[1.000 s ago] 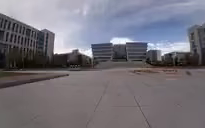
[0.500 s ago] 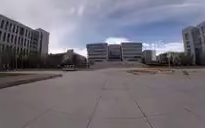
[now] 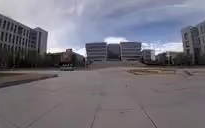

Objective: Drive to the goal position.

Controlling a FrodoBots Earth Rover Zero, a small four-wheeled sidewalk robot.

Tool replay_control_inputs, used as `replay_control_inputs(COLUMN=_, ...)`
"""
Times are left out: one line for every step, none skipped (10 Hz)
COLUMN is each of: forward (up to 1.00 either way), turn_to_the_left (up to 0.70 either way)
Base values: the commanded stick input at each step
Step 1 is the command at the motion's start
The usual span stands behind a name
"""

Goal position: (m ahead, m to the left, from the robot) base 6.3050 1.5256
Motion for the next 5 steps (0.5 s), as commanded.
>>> replay_control_inputs(forward=0.85, turn_to_the_left=0.00)
replay_control_inputs(forward=0.85, turn_to_the_left=0.00)
replay_control_inputs(forward=0.85, turn_to_the_left=0.00)
replay_control_inputs(forward=0.85, turn_to_the_left=0.00)
replay_control_inputs(forward=0.85, turn_to_the_left=0.00)
